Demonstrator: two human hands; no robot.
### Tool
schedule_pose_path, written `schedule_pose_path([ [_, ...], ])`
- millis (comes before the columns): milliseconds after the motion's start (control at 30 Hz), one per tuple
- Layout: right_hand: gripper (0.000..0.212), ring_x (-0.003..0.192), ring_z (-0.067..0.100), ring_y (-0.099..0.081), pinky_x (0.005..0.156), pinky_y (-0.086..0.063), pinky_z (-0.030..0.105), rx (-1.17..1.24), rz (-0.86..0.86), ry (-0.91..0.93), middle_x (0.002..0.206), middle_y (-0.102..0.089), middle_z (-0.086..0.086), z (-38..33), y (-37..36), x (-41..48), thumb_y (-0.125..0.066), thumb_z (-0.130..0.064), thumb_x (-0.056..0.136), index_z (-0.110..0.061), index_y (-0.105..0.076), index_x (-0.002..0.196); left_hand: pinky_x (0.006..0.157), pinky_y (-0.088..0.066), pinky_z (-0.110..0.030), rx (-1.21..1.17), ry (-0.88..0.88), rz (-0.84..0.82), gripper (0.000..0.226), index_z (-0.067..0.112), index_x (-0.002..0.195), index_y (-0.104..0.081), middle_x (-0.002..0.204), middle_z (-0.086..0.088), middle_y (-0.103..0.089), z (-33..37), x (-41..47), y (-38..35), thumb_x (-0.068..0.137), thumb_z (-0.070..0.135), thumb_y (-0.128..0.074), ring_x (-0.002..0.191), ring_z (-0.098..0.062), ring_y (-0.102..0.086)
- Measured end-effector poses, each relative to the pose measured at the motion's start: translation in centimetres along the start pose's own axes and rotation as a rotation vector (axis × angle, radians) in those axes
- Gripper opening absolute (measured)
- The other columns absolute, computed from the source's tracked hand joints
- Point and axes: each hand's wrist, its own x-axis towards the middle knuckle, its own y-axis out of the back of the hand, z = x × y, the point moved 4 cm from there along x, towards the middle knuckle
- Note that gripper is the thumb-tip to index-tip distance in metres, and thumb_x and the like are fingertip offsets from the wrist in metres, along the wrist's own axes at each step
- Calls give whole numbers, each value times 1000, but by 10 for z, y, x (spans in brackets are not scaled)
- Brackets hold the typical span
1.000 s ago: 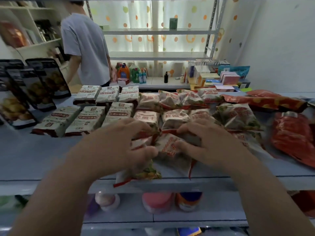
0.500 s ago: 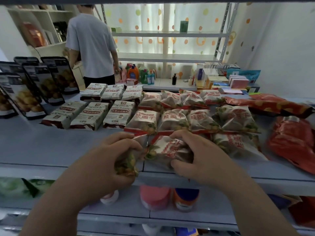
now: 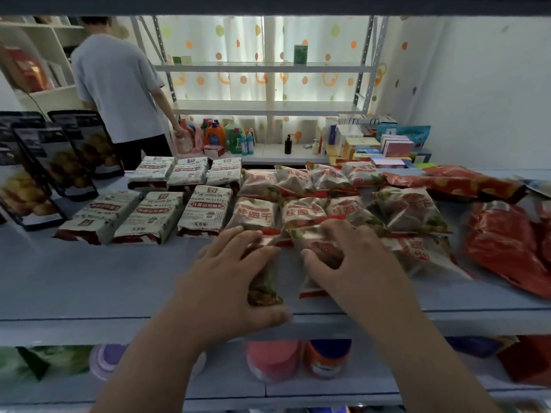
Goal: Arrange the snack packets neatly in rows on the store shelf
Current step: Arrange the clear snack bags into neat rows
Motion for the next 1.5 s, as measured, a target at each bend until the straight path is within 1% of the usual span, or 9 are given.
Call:
schedule_pose_path([
  [200,58,126,22,-39,91,-48,35,-132,59,40,130,-31,-1,-12,-17,0,-36,-70,88,-36,-45,134,119,-22,-40,-18,-10,60,74,39,154,-19,158,6,-24,-11,13,-8,88,70,-11,147,-15,-10],
  [367,65,151,27,-7,121,-19,42,-197,-15,150,162,-20,6,-19,-32,15,-12,-58,97,-29,-37,150,122,-1,-42,49,13,13,78,36,155,4,165,5,-2,-9,25,-18,83,65,-1,150,-15,11],
  [633,89,151,27,-7,120,-16,48,-231,-136,184,163,-19,3,-11,-52,37,24,-67,83,-33,-16,154,123,-1,-36,-5,4,2,82,37,155,5,165,6,1,-15,29,-17,79,69,0,150,-14,10],
  [867,53,143,17,-29,113,-31,35,-144,-43,199,153,-34,-6,-11,-4,24,-37,-53,98,-36,-30,147,110,-32,-34,-24,-109,129,73,33,150,-32,150,6,-40,-9,36,21,85,66,-21,140,-17,-33],
  [1000,47,131,8,-40,97,-40,24,-155,-17,169,143,-39,-17,19,24,24,-47,-54,94,-41,-39,139,98,-44,-33,74,-213,103,70,38,145,-32,143,11,-45,5,61,33,83,65,-13,129,-13,-44],
  [1100,41,119,7,-47,92,-44,25,-164,32,124,134,-46,-15,50,48,31,-53,-51,92,-40,-47,131,98,-48,-37,110,-286,96,55,38,141,-36,141,13,-48,24,88,40,90,60,-34,129,-13,-47],
  [1233,52,125,11,-42,100,-43,35,-152,79,92,140,-42,-9,99,85,54,-57,-51,89,-39,-41,136,90,-47,-30,194,-371,64,49,37,136,-44,128,12,-56,53,124,39,90,54,-46,116,-11,-54],
  [1367,89,134,19,-39,107,-37,38,-170,-150,23,155,-34,-2,137,99,101,-61,-72,78,-34,-25,150,85,-51,-34,231,-384,30,45,35,134,-49,123,9,-60,80,167,30,93,51,-47,107,-14,-60],
  [1500,94,111,15,-53,91,-46,28,-162,-285,76,137,-52,0,155,94,133,-71,-65,75,-23,-33,150,95,-49,-38,142,-347,-116,46,35,135,-50,130,6,-58,102,209,13,91,48,-50,115,-14,-56],
])
